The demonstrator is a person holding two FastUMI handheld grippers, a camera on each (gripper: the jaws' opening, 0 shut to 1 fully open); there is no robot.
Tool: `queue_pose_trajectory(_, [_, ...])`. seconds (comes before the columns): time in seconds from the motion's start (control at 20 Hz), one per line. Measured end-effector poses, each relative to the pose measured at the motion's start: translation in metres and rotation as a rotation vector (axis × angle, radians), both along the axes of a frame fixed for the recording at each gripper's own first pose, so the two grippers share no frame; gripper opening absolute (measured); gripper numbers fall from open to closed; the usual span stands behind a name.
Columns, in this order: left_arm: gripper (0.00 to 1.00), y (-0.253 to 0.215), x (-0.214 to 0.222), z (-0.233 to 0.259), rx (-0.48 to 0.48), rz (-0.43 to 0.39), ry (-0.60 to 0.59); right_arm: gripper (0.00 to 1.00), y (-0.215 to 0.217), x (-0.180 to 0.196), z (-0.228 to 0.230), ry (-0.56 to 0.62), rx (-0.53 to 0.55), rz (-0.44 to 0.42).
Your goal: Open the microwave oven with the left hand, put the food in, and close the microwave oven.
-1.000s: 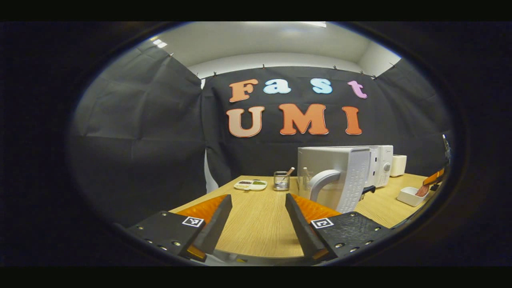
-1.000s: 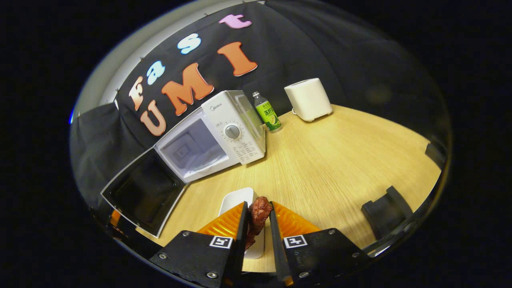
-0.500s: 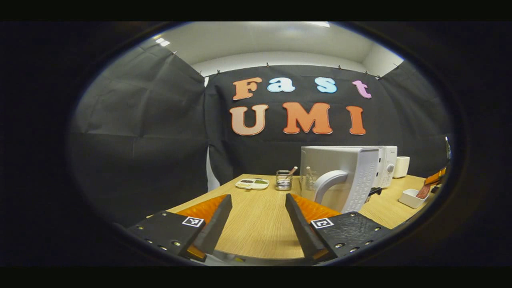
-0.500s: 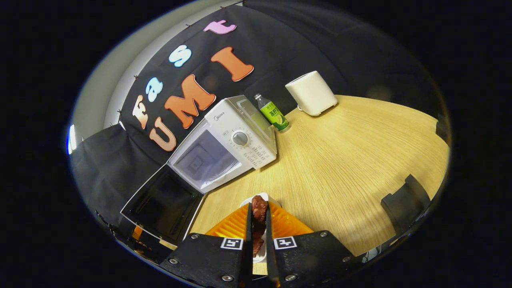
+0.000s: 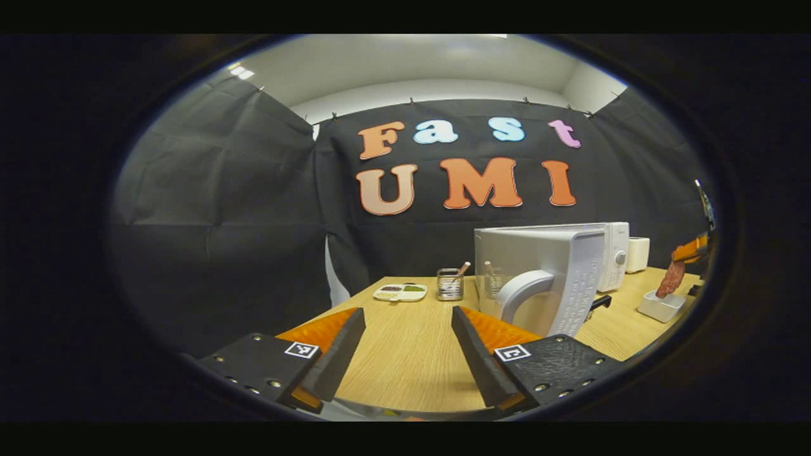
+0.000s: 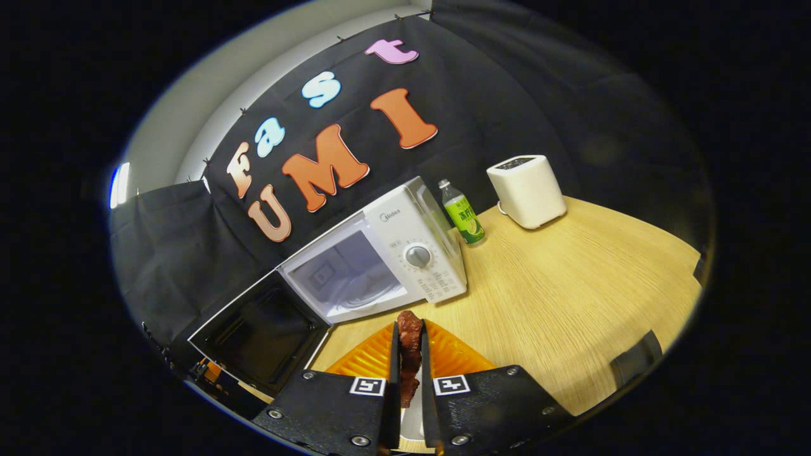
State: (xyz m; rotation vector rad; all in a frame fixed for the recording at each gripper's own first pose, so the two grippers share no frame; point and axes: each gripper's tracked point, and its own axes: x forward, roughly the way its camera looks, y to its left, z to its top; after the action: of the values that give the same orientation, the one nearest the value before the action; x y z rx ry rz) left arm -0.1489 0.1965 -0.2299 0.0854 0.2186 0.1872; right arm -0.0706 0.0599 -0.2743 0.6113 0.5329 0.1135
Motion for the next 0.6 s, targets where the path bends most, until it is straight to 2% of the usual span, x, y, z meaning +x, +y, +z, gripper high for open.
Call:
queue_pose_trajectory(0.45, [0.84,0.007,-0.005,0.001,-0.006,0.018,-0.015,0.13,0.063,0.082,0.034,-0.114,0.008,0.023])
queue_pose_trajectory(0.6, [0.85,0.012,-0.007,0.000,-0.027,0.039,-0.011,0.13,0.083,0.109,0.033,-0.138,0.018,-0.005])
